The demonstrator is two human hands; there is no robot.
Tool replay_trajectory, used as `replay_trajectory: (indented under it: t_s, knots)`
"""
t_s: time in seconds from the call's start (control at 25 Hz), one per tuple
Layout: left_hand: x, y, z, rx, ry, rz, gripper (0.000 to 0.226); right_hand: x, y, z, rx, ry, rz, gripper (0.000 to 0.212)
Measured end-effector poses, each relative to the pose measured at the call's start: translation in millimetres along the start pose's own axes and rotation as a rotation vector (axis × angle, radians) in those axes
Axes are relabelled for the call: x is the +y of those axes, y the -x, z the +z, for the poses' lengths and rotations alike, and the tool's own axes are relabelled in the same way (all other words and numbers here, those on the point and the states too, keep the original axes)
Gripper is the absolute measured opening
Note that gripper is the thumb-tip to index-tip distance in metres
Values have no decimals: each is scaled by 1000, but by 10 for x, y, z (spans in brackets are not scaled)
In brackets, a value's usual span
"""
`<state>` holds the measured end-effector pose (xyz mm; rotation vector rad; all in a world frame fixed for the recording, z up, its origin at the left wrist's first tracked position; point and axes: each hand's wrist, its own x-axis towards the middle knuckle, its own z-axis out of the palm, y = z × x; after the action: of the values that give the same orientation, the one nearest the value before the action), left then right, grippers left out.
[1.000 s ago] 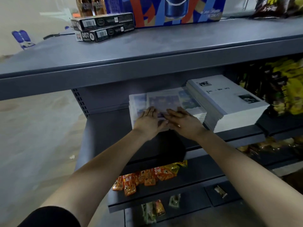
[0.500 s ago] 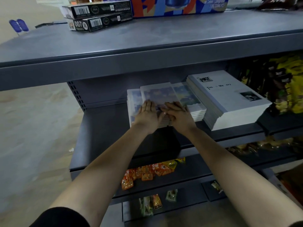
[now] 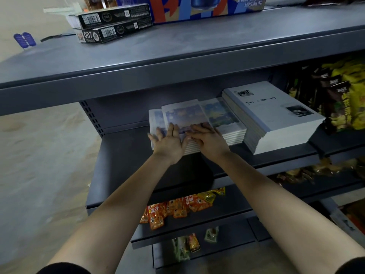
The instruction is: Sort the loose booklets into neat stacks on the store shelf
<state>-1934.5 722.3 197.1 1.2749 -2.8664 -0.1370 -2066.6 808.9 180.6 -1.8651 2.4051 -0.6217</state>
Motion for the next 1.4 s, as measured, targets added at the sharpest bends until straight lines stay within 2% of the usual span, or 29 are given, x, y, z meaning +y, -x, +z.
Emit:
replay_trajectory:
  t_s: [0.2,0.32,0.4,0.52,0.64,0.72,0.92,1.12,1.4]
  knots:
    - [-191,-76,-59,-32,188,-66,79,69,-8,57,7,19,1,40]
    - [-280,-116,-40,-16,228,-41,90,96,-57,65,15,20,63,57]
    - [-297,-105,-24,-15,276,-60,87,53,-91,-34,-1,30,57,55]
    - [-263,-55,-92,9,371,-26,82,5,-71,-134,42,-2,2,32]
    - [-257,-13,-158,60,420,42,60,-7,-67,-93,47,-46,-55,36]
    - [-242,22,-168,89,408,69,54,-47,-77,-70,22,-53,-66,37]
    - [-221,23,-66,8,322,-10,69,-149,-71,-63,-33,-15,-105,39]
    - [-258,29,-110,9,328,-2,72,-274,-74,-89,-55,59,-93,38]
    - [-307,47,-312,-194,256,52,75,-351,-131,-90,-245,123,-34,48]
